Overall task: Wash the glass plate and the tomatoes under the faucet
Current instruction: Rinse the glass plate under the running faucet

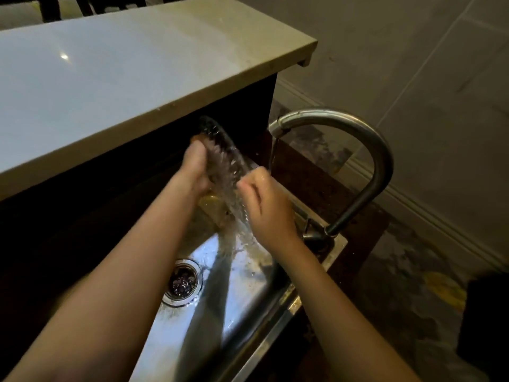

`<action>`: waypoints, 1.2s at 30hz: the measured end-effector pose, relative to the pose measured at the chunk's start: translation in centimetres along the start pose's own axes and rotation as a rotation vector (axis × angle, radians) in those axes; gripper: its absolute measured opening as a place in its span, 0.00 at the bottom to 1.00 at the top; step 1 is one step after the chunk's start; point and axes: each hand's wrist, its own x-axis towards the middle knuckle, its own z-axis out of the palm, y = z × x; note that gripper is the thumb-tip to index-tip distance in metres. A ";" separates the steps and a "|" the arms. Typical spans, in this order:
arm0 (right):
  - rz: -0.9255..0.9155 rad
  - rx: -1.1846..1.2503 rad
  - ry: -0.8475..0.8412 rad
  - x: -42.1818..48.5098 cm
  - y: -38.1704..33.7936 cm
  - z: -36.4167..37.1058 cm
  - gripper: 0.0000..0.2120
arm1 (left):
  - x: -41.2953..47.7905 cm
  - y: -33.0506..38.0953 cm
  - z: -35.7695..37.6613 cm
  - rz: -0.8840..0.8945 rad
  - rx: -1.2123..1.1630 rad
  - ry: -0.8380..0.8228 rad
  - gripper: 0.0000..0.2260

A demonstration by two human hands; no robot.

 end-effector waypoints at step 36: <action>0.589 -0.336 -0.296 2.5 5.7 -0.9 0.28 | -4.0 -6.2 -11.3 -0.018 -0.687 -0.234 0.10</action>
